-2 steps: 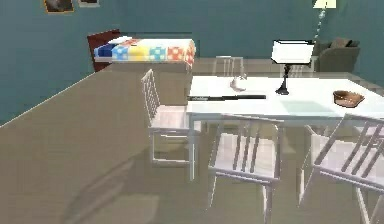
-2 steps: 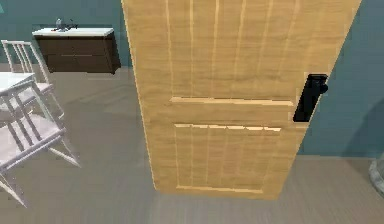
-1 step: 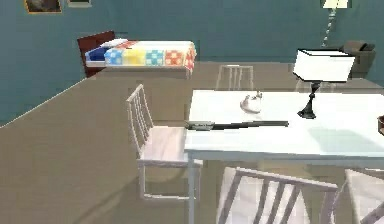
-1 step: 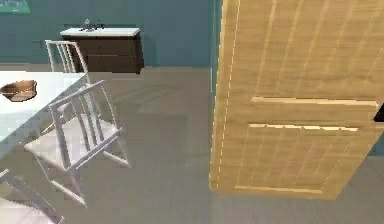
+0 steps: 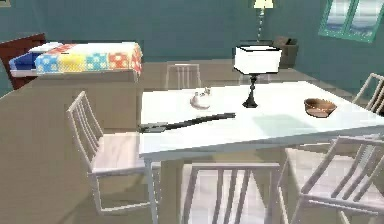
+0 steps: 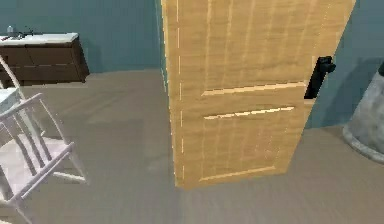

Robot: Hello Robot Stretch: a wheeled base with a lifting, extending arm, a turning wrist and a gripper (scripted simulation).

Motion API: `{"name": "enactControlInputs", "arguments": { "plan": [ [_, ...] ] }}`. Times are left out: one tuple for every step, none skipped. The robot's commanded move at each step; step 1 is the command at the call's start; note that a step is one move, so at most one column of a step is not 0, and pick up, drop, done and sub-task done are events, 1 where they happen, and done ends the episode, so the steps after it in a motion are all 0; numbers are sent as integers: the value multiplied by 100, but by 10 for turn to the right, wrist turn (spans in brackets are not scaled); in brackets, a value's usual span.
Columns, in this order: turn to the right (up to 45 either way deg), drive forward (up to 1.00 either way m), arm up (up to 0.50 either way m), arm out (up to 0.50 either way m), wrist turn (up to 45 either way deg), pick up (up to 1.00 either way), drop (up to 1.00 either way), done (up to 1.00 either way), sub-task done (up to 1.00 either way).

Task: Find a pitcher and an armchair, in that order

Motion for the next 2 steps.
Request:
{"name": "enactControlInputs", "arguments": {
  "plan": [
    [0, 0, 0, 0, 0, 0, 0, 0, 100],
    [-450, 0, 0, 0, 0, 0, 0, 0, 0]
  ]
}}
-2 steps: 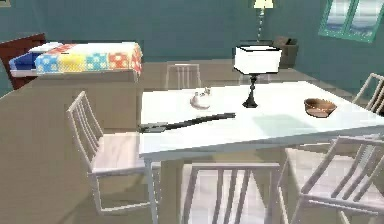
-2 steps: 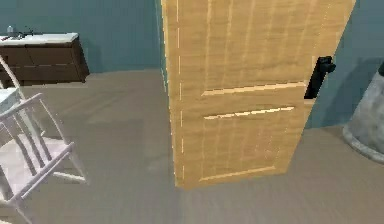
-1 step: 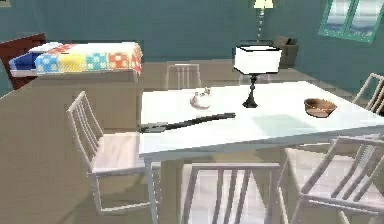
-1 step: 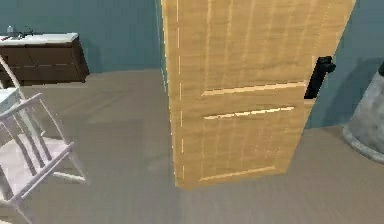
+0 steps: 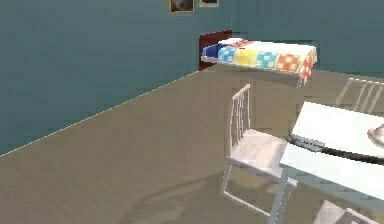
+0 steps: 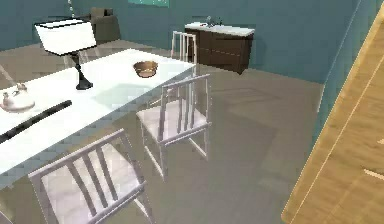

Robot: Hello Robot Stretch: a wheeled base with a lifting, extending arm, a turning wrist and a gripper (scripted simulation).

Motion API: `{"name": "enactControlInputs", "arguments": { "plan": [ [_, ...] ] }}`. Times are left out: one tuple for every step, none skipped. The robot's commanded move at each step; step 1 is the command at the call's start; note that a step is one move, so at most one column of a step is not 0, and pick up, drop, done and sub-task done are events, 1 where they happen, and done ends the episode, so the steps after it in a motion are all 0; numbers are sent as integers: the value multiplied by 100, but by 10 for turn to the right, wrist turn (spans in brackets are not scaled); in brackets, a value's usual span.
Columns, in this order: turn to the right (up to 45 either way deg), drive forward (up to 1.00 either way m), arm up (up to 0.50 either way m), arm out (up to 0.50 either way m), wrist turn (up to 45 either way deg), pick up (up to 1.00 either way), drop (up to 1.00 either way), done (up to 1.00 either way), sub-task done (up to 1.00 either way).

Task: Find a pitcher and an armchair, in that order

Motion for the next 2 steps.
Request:
{"name": "enactControlInputs", "arguments": {
  "plan": [
    [-120, 0, 0, 0, 0, 0, 0, 0, 0],
    [0, 100, 0, 0, 0, 0, 0, 0, 0]
  ]
}}
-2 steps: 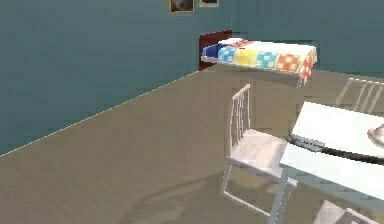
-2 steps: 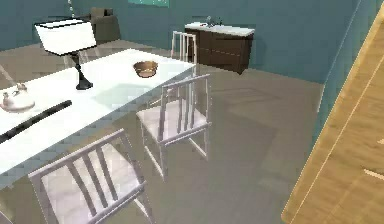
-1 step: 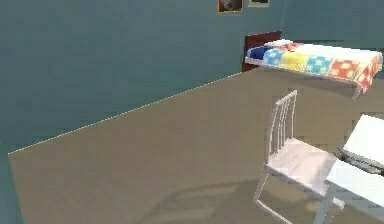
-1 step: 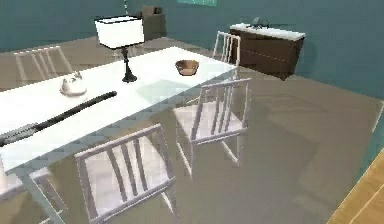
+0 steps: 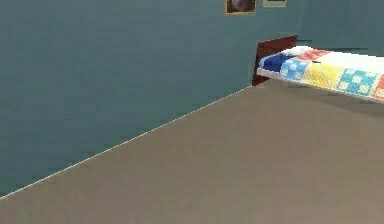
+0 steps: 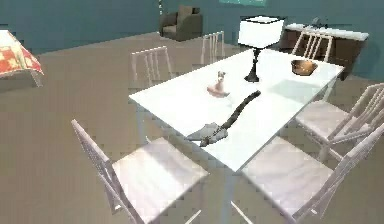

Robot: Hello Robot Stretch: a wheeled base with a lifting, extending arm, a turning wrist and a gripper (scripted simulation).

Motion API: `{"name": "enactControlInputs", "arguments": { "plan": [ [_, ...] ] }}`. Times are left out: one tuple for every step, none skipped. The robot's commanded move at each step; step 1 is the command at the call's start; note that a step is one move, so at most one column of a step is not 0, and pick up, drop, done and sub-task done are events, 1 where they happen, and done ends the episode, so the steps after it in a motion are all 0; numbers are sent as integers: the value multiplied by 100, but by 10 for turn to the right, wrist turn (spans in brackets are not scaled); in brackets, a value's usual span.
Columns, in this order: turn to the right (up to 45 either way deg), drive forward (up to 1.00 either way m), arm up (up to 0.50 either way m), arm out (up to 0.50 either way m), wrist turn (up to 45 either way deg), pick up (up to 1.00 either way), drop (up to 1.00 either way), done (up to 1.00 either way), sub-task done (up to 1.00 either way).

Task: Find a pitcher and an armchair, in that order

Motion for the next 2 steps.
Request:
{"name": "enactControlInputs", "arguments": {
  "plan": [
    [0, 40, 0, 0, 0, 0, 0, 0, 0],
    [420, 0, 0, 0, 0, 0, 0, 0, 0]
  ]
}}
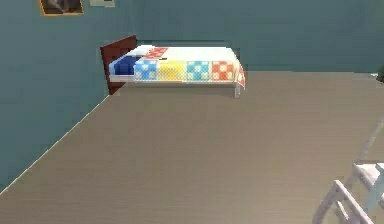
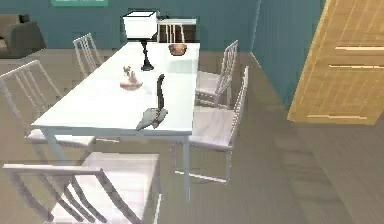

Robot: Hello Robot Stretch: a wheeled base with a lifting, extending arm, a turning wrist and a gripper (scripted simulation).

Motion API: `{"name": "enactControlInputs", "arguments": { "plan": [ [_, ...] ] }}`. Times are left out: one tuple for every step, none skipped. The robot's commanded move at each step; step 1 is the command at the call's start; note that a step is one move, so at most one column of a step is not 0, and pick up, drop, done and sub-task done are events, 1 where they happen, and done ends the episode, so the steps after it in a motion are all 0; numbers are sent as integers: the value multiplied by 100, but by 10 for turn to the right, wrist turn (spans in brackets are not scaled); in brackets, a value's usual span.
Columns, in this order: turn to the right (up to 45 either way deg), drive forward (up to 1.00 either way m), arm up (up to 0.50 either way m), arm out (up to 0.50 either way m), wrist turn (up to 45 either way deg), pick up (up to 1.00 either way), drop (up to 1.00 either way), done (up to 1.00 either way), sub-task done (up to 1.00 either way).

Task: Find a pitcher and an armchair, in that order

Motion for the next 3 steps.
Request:
{"name": "enactControlInputs", "arguments": {
  "plan": [
    [0, 90, 0, 0, 0, 0, 0, 0, 0],
    [450, 0, 0, 0, 0, 0, 0, 0, 0],
    [30, 0, 0, 0, 0, 0, 0, 0, 0]
  ]
}}
